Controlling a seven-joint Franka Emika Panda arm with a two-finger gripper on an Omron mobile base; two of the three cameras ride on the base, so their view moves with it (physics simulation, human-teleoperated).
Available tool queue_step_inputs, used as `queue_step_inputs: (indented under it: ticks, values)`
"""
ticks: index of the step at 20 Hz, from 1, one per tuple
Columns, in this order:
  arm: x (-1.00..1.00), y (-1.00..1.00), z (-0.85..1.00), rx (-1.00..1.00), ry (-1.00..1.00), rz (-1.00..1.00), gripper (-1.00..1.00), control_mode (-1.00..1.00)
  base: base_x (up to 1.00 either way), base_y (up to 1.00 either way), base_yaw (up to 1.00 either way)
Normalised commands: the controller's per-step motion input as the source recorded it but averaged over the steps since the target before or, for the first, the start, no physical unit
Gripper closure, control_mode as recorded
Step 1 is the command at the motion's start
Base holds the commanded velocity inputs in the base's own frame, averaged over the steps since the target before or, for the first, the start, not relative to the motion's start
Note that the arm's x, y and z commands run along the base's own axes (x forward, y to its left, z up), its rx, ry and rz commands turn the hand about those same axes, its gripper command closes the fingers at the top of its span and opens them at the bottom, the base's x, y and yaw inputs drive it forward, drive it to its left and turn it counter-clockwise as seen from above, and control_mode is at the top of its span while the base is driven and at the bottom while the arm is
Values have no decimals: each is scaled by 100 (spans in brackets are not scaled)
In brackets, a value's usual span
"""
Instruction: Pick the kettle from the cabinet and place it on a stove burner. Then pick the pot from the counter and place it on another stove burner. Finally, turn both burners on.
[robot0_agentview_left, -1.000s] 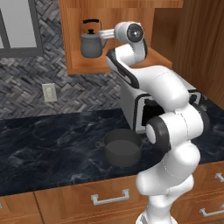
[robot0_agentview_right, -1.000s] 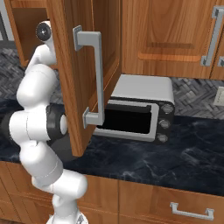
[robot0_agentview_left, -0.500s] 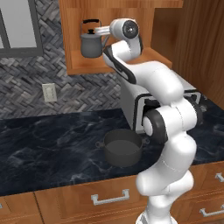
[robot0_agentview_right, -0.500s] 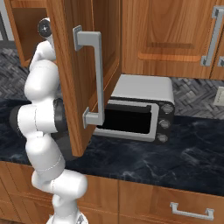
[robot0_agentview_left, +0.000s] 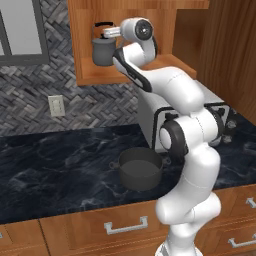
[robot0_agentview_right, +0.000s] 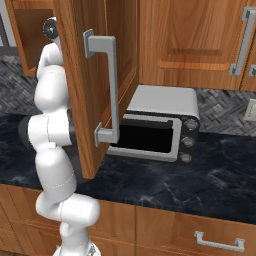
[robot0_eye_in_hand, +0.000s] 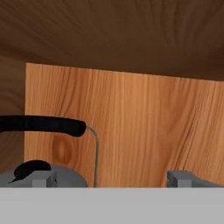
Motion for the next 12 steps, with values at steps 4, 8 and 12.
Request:
queue_step_inputs:
  ticks: [4, 8, 12]
  values:
    - [26, 16, 0, 0, 0, 3, -100, -100, 0, 0, 0]
    - [29, 2, 0, 0, 0, 3, -100, -100, 0, 0, 0]
    - [21, 0, 0, 0, 0, 2, -100, -100, 0, 0, 0]
